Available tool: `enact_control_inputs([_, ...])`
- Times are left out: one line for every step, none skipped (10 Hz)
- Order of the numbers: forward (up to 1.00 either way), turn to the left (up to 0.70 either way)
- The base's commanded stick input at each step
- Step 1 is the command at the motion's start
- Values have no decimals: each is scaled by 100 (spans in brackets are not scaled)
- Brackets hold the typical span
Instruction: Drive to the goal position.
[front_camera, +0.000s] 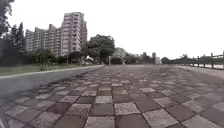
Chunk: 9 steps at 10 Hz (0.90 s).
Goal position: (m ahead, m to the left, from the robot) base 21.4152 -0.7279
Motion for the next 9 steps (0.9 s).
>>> enact_control_inputs([100, 0])
enact_control_inputs([100, 0])
enact_control_inputs([100, 0])
enact_control_inputs([100, 0])
enact_control_inputs([100, 0])
enact_control_inputs([100, 0])
enact_control_inputs([100, 0])
enact_control_inputs([100, 0])
enact_control_inputs([100, 0])
